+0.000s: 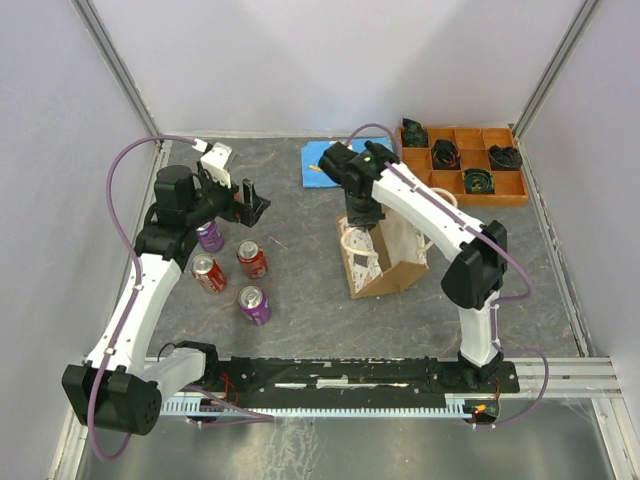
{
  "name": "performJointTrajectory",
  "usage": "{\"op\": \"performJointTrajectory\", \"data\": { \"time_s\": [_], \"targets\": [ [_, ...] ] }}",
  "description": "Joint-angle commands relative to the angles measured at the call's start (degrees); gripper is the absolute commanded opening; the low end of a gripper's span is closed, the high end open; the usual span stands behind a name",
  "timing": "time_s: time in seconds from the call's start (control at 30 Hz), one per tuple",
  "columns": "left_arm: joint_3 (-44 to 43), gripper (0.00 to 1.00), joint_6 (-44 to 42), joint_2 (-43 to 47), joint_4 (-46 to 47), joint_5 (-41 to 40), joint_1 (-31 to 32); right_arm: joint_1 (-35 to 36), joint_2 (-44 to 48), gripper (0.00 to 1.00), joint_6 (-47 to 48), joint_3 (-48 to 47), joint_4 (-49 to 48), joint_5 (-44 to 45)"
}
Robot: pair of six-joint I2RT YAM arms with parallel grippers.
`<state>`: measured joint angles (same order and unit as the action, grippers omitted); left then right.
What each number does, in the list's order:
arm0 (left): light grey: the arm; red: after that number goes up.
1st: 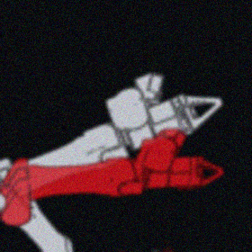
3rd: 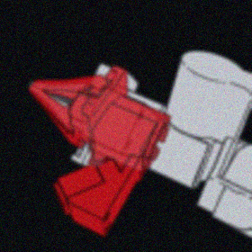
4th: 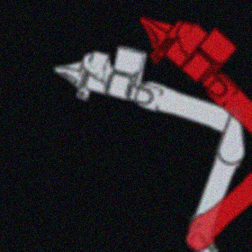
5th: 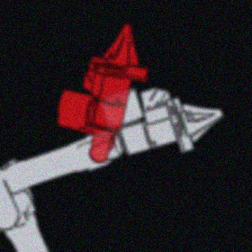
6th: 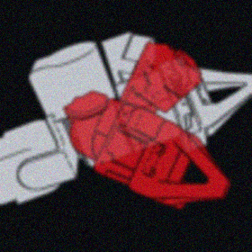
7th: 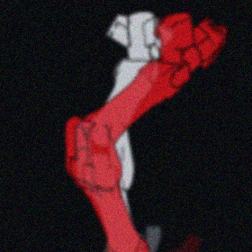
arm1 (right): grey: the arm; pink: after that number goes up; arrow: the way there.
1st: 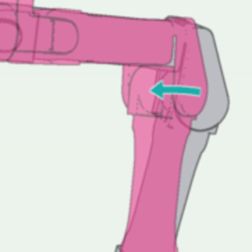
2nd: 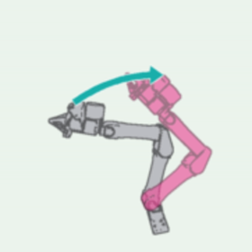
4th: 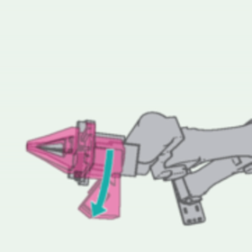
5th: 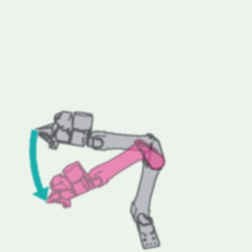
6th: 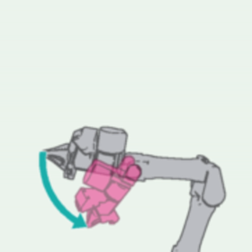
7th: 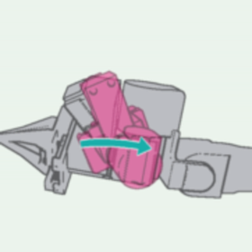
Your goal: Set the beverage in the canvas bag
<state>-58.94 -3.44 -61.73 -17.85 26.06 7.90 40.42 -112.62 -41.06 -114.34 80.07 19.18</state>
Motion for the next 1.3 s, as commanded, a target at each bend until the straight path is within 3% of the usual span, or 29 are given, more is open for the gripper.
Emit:
{"op": "performJointTrajectory", "data": {
  "time_s": [0.0,0.33,0.37,0.53,0.77,1.27],
  "targets": [
    [1.27,0.98,-1.38,2.61,0.53,0.33,0.27,3.08,-2.38,0.00,-2.60,-5.67,3.17,-3.11],
    [3.74,0.98,-1.20,5.87,-0.52,-0.48,0.25,7.31,-11.57,0.01,-2.86,-16.88,2.57,-9.23],
    [3.81,0.98,-1.04,5.98,-0.52,-0.49,0.21,7.44,-12.07,0.06,-2.36,-17.22,2.22,-10.22],
    [3.73,0.99,-0.64,6.10,-0.63,-0.65,0.27,7.57,-10.98,0.50,1.59,-17.20,-0.47,-12.86],
    [2.57,0.99,-0.95,4.40,-0.79,0.02,0.31,7.74,-6.58,0.80,4.94,-17.20,-1.98,-6.80],
    [0.40,0.99,-0.42,-0.08,0.18,1.28,0.27,3.84,0.62,0.80,8.76,-19.52,-4.14,3.50]
  ]
}}
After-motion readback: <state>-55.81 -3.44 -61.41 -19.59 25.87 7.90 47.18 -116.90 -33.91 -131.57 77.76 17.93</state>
